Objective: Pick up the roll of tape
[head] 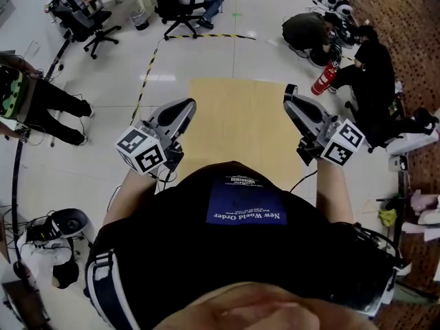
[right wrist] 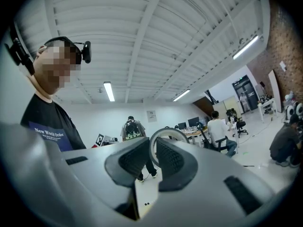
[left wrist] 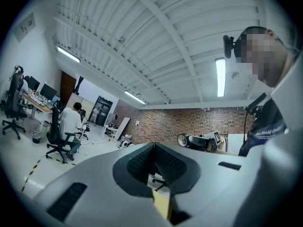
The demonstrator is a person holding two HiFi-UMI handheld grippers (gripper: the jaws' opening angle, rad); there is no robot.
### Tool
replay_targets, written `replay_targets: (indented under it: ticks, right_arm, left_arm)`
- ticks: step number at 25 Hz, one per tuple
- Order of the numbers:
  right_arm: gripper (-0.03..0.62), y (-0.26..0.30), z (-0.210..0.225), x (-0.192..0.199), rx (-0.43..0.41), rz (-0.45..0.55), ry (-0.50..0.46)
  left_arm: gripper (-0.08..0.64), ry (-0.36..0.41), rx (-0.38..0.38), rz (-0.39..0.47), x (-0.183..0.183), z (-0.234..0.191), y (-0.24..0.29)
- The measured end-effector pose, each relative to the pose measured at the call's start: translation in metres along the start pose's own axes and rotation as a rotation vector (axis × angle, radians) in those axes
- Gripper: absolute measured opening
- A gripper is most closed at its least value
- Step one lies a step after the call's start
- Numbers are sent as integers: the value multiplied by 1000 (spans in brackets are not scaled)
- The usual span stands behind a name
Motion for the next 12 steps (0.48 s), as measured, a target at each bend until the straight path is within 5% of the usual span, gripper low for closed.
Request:
replay_targets:
  ticks: [12]
  right_arm:
    - [35,2,-6,-5,-9,-31,-71]
  left_arm:
    - [6,-13,-5,-9,-4,7,2]
Point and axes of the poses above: the fingertips, and each gripper's own axes: y forward along the fingers, z to its right, x out of its underside, the point moved 7 cm from there along -y, backward along the fingers, and after that the axes turned 6 degrees about -z, right-handed, at the moved point
